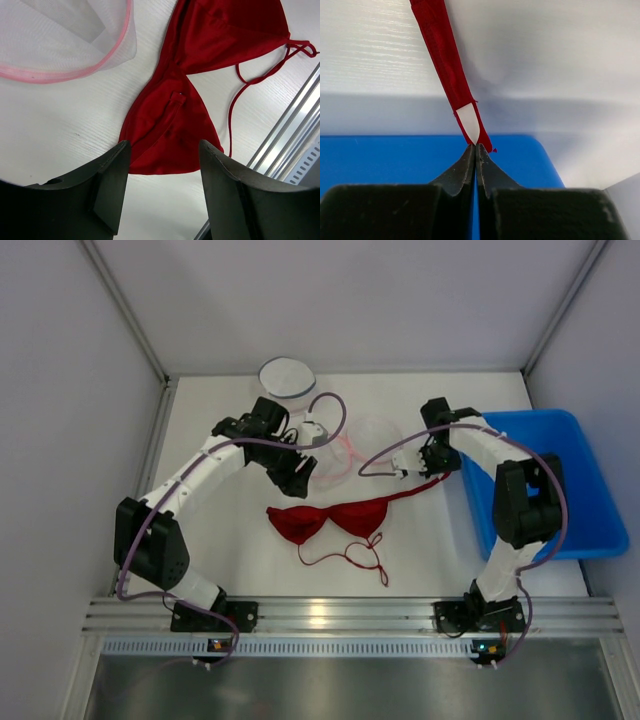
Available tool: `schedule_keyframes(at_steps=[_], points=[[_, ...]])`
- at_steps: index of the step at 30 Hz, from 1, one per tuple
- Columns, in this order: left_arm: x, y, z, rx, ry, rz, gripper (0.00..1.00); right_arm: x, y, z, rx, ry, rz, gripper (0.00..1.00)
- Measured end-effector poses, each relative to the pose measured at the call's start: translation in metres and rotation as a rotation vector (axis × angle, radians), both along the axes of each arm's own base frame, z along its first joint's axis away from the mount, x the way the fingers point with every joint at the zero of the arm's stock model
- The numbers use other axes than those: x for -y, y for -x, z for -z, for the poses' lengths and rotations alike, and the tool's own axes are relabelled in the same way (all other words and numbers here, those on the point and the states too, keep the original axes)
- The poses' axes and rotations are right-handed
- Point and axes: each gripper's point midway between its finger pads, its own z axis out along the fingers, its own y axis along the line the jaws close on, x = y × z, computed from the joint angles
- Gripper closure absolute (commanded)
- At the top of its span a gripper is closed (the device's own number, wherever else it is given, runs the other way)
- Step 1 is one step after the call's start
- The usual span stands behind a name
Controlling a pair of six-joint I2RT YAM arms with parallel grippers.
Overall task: Place the bra in the laundry bag and zip it closed
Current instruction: Adjust the bra at the center of the board.
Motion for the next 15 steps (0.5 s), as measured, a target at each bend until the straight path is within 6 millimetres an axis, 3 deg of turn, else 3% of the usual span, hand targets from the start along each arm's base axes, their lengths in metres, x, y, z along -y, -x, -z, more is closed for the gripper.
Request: schedule_keyframes(at_steps=[5, 6, 7, 15], points=[[0.0, 0.0, 0.0, -0.002, 0.001, -0.005, 0.36, -0.013, 0.001, -0.024, 0.015, -0.07, -0.003, 1.0], [-0.001, 0.0, 0.0, -0.006, 0.002, -0.011, 0.24, -0.016, 0.003, -0.029, 0.014, -0.086, -0.004, 1.0], [-0.001, -0.001, 0.0, -0.01, 0.004, -0.02, 0.04, -0.02, 0.005, -0.033, 0.015, -0.102, -0.008, 1.0], [-0.025, -0.016, -0.006, -0.087, 0.086, -0.178, 0.02, -0.081, 0.039, -0.075, 0.013, -0.272, -0.073, 1.0]])
